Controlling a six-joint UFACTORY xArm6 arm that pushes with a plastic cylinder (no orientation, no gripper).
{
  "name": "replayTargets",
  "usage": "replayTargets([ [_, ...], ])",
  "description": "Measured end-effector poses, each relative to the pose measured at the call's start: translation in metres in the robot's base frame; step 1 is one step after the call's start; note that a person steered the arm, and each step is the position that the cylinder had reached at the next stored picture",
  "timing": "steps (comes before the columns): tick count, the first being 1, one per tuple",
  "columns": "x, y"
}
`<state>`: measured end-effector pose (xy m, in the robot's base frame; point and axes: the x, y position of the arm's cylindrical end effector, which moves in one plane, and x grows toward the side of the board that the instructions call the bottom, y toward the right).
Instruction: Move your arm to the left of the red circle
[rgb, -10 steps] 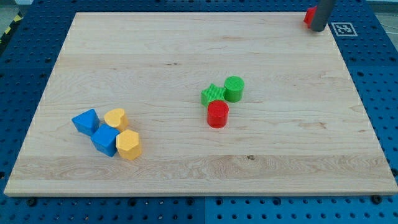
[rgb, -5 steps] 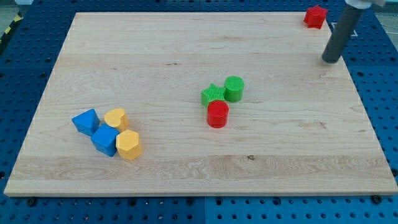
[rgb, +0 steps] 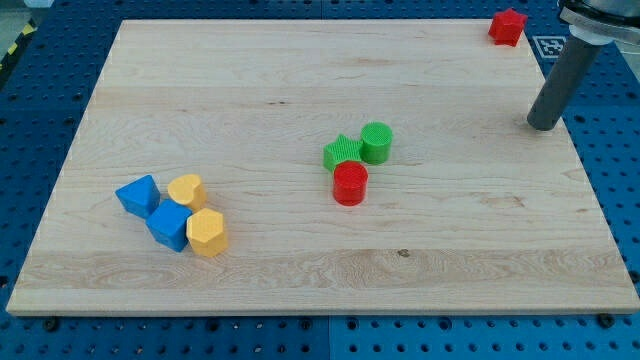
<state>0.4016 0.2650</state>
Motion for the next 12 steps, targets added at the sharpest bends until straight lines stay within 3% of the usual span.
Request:
replayTargets([
  [2,0.061,-0.003],
  [8,0.161,-0.086],
  [10,0.166,-0.151],
  [12,0.142,-0.264],
])
